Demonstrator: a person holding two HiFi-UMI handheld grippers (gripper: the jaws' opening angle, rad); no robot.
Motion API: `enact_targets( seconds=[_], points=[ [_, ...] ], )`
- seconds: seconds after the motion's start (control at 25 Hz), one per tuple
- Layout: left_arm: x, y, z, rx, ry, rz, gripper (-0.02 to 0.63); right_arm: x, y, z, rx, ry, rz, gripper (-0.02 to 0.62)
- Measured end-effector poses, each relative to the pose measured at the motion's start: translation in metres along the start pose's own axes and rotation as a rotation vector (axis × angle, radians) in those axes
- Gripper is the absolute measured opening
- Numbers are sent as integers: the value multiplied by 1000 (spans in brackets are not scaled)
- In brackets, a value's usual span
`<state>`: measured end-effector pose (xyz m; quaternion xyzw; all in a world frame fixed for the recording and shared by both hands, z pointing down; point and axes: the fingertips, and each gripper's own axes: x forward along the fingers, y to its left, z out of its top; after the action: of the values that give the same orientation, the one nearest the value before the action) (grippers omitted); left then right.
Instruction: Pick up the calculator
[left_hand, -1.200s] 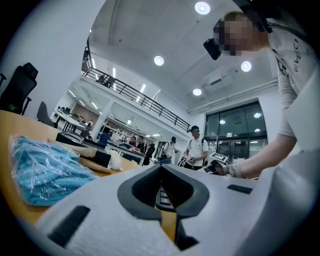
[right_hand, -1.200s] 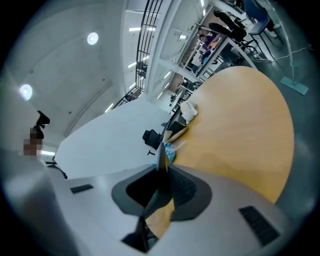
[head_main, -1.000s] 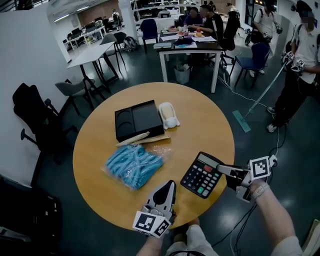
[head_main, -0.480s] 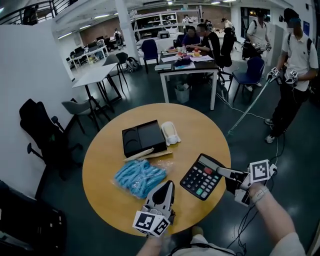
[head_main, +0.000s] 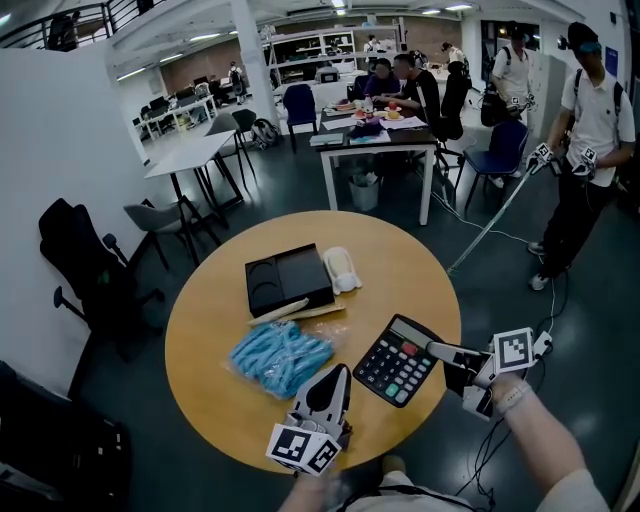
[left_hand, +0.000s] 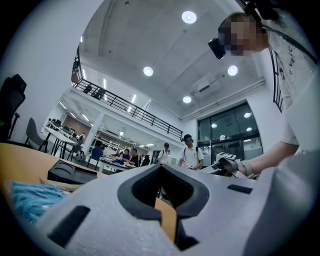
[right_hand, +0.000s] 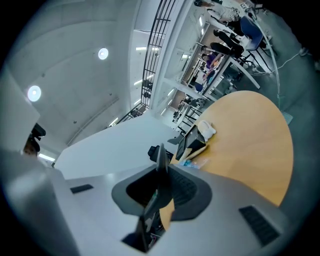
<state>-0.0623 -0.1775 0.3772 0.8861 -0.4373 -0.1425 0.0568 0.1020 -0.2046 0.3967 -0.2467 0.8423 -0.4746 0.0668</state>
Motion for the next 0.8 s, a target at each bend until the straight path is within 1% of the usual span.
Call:
enact_targets(
  seconds=[0.16,0.36,0.52,0.68,0.8],
  points=[
    [1,1,1,-9,-3,7,8,1,-1,3,-2,-4,-7,58],
    [1,-2,-5,-20,-1,-4,8,1,-3,3,0,-12,-17,59],
    [3,-3,-4,-23,1,-1,8,2,-3,4,-2,-16,-4,59],
    [4,-5,-6,-25,2,-3,8,-2,-6,2,15,-18,-19,58],
    [4,-5,-10,-30,5,-5,8,-3,-6,3,11,-20,-14,58]
  ],
)
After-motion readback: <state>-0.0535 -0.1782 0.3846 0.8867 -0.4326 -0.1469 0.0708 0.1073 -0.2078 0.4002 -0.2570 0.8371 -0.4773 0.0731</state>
